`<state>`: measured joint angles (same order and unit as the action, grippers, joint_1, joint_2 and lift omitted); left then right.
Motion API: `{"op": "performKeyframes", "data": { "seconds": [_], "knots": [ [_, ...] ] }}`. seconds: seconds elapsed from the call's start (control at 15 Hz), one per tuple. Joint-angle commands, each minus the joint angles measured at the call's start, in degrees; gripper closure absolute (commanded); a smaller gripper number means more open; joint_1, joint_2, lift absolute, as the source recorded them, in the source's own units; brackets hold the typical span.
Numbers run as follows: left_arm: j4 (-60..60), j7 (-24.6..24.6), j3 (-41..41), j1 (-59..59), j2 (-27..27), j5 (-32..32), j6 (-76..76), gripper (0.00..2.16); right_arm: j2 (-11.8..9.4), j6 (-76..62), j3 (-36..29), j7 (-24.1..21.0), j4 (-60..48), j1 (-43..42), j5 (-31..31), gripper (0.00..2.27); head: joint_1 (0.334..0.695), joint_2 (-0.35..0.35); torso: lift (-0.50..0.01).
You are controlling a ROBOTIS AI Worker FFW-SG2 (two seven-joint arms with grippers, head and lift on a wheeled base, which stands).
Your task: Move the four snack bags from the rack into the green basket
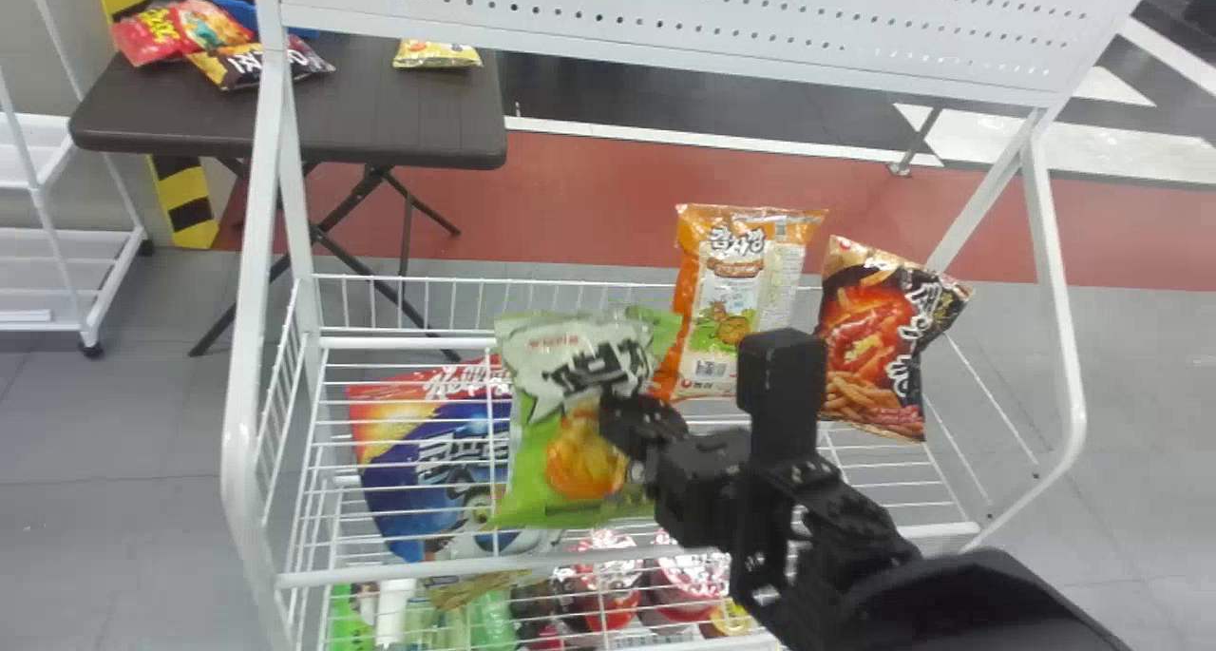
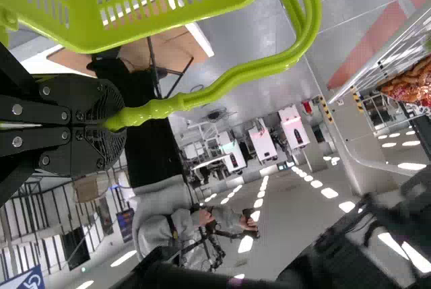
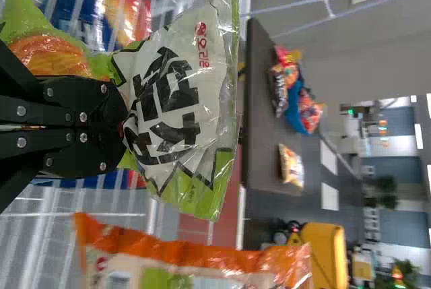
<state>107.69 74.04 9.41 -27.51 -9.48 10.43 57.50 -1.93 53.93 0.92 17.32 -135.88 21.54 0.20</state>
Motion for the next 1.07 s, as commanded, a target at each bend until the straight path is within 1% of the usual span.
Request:
{"op": "performKeyframes", "data": {
  "seconds": [0.0, 0.07, 0.2, 0.27, 0.4, 0.47, 0.53, 0.73, 1.0],
  "knots": [
    [0.1, -0.1, 0.2, 0.2, 0.2, -0.2, 1.0, 1.85, 0.0, 5.6, -3.6, 3.0, -9.5, 8.4, -1.2, 2.12, 0.695, -0.331, 0.000],
    [0.2, -0.2, 0.1, 0.2, 0.3, -0.3, 1.2, 1.85, 0.1, 6.5, -5.3, 4.4, -12.3, 11.4, -2.5, 2.12, 0.695, -0.350, 0.000],
    [0.2, -0.3, -0.2, -0.2, 0.7, -0.4, 1.2, 1.85, 0.3, 8.3, -9.7, 7.8, -16.1, 18.0, -6.1, 2.12, 0.695, -0.350, 0.000],
    [0.2, -0.4, -0.3, -0.3, 0.8, -0.4, 1.2, 1.85, 0.7, 8.6, -10.9, 9.3, -17.1, 21.3, -6.3, 2.12, 0.695, -0.350, 0.000],
    [0.1, -0.4, -0.3, -0.3, 1.0, -0.4, 1.2, 1.85, 1.0, 13.0, -12.8, 10.6, -16.9, 24.3, -6.3, 2.12, 0.695, -0.350, 0.000],
    [0.1, -0.4, -0.3, -0.3, 1.0, -0.4, 1.2, 1.85, 1.0, 15.8, -13.1, 11.1, -15.4, 25.2, -6.1, 2.12, 0.695, -0.350, 0.000],
    [0.0, -0.5, -0.2, -0.3, 1.1, -0.4, 1.2, 1.85, 1.0, 15.6, -13.5, 12.0, -12.6, 25.7, -5.7, 2.12, 0.695, -0.350, 0.000],
    [0.0, -0.5, -0.1, -0.3, 1.3, -0.5, 1.0, 1.85, 0.9, 15.1, -13.0, 12.9, -5.0, 25.7, -5.5, 2.12, 0.695, -0.350, 0.000],
    [0.1, -0.5, -0.2, -0.5, 1.4, -0.5, 0.8, 1.85, -0.2, 13.4, -7.6, 12.8, 1.4, 24.9, -4.4, 2.12, 0.695, -0.350, 0.000]
  ]
}}
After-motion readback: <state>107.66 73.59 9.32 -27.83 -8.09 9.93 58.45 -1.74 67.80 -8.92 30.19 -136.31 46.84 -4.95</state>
